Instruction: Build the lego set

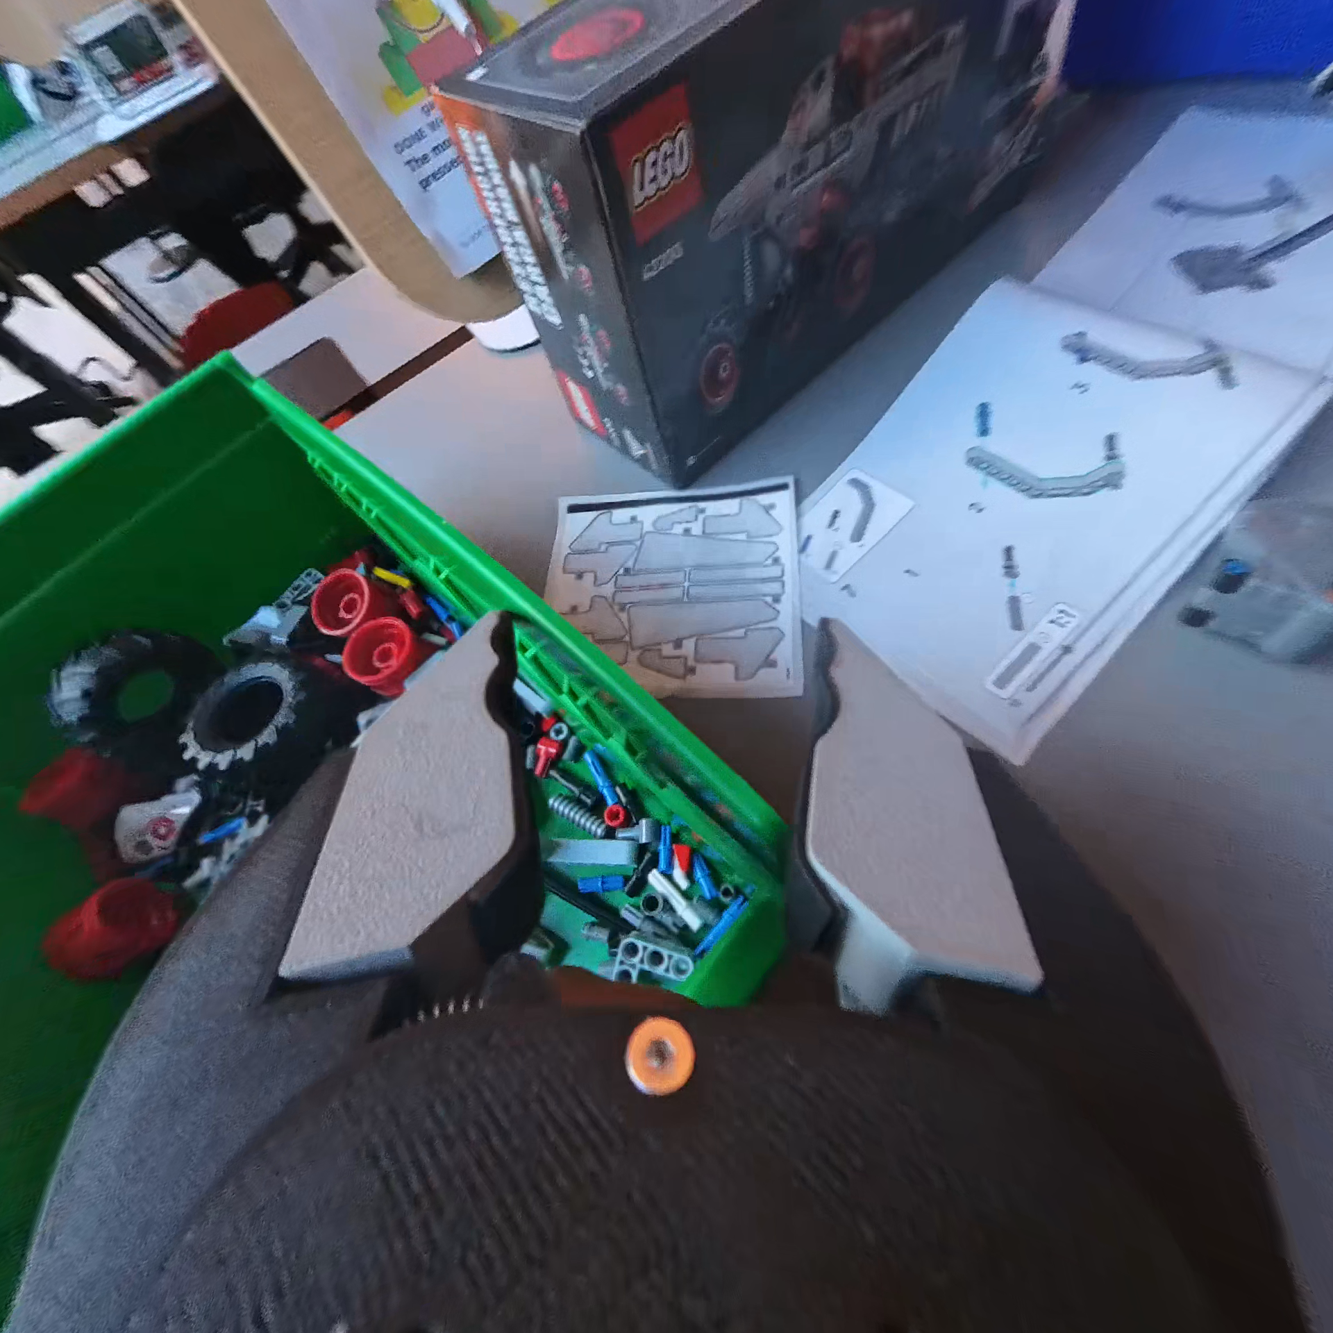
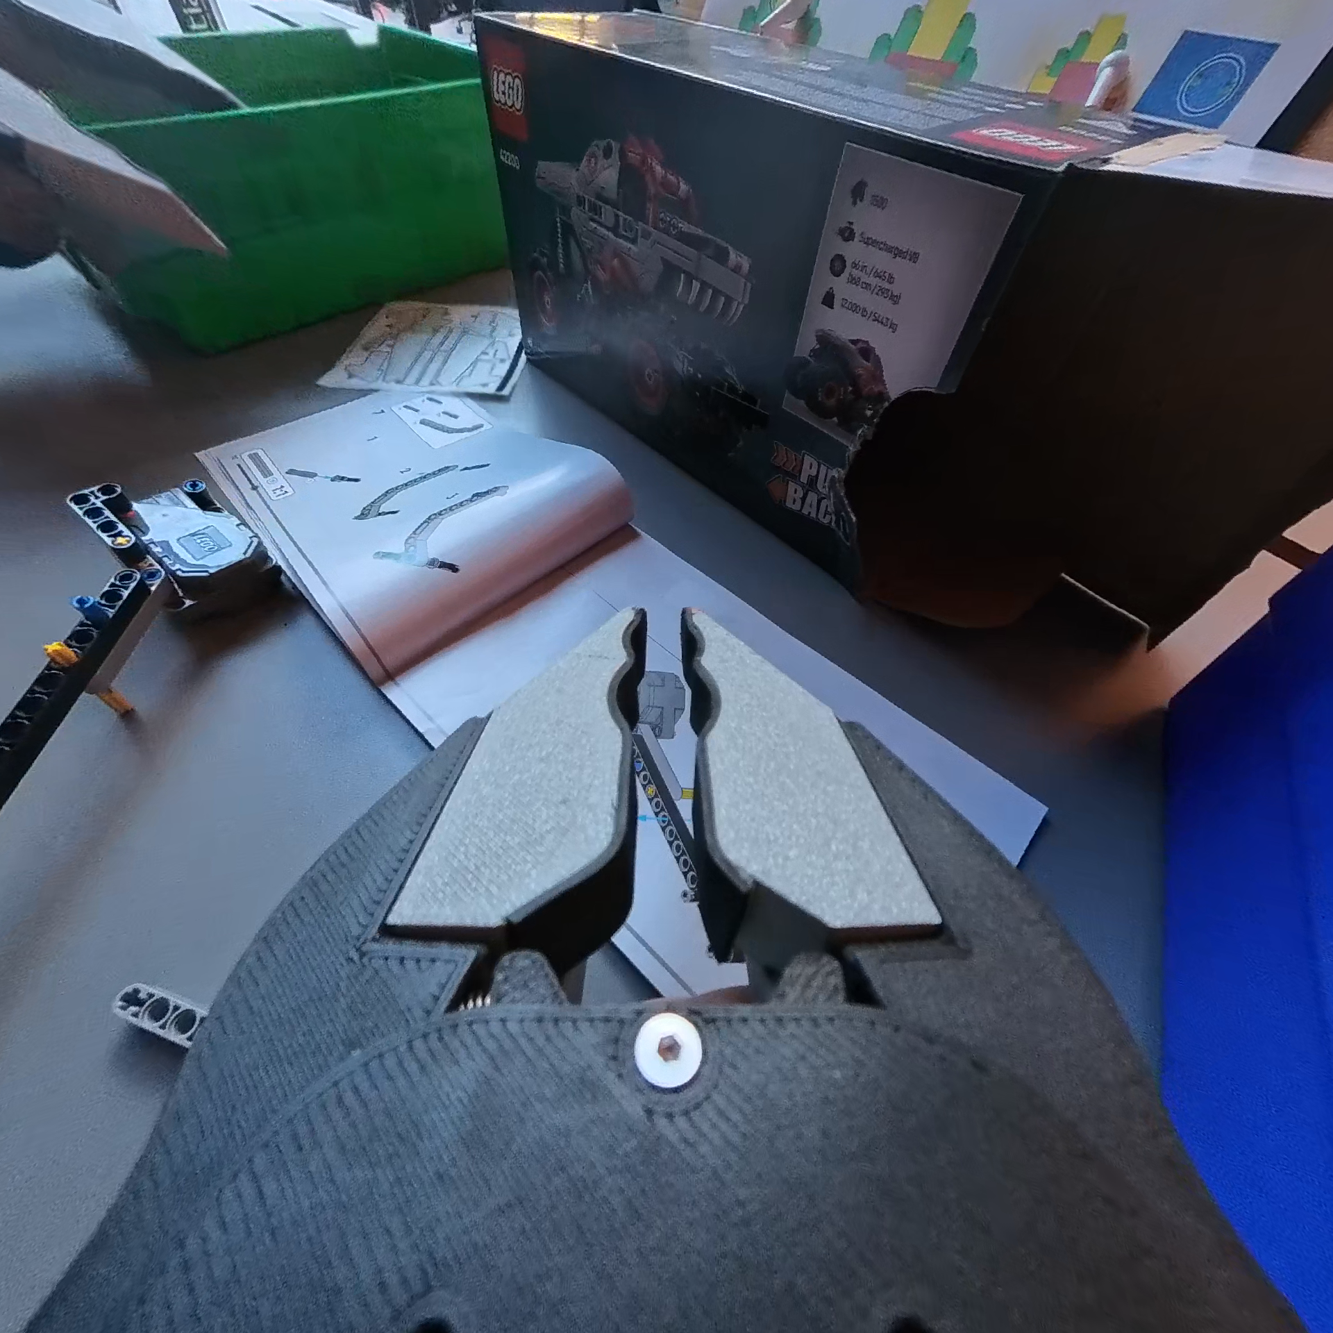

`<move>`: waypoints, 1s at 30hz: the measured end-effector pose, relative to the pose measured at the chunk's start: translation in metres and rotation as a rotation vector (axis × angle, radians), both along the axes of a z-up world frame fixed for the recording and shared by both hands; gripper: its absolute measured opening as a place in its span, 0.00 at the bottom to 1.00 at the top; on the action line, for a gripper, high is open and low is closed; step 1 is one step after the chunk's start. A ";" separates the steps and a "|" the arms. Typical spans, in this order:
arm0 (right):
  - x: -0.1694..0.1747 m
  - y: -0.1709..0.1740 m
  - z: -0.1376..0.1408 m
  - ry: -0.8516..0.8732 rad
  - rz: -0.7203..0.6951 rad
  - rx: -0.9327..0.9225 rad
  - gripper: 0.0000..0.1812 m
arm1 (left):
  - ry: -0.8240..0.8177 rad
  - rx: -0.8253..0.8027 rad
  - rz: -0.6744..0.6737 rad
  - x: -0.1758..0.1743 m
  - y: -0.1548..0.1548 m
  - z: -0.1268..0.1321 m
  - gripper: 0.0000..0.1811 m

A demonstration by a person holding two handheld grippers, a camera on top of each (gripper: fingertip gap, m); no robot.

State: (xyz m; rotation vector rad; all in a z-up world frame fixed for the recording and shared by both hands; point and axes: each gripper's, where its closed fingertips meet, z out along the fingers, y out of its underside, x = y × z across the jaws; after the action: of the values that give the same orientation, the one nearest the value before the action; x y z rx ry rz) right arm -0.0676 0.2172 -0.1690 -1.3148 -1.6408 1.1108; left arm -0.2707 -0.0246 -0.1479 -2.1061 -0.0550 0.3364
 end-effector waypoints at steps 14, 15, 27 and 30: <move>0.000 0.000 -0.001 -0.002 0.000 0.005 0.04 | 0.099 0.416 -0.020 0.009 0.006 0.072 0.15; 0.000 0.000 -0.001 -0.003 -0.001 0.007 0.04 | 0.115 0.464 -0.053 0.013 0.004 0.080 0.00; 0.002 0.009 0.003 0.024 -0.046 0.012 0.04 | 0.099 0.627 -0.019 0.006 -0.005 0.101 0.00; 0.002 0.009 0.002 0.018 -0.044 0.016 0.04 | 0.094 0.621 -0.019 0.006 -0.004 0.099 0.00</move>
State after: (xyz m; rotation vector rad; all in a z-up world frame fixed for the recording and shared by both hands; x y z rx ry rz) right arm -0.0656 0.2261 -0.1665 -1.3204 -1.5968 1.0789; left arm -0.2645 -0.0283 -0.0489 -1.4742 -0.0736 0.3530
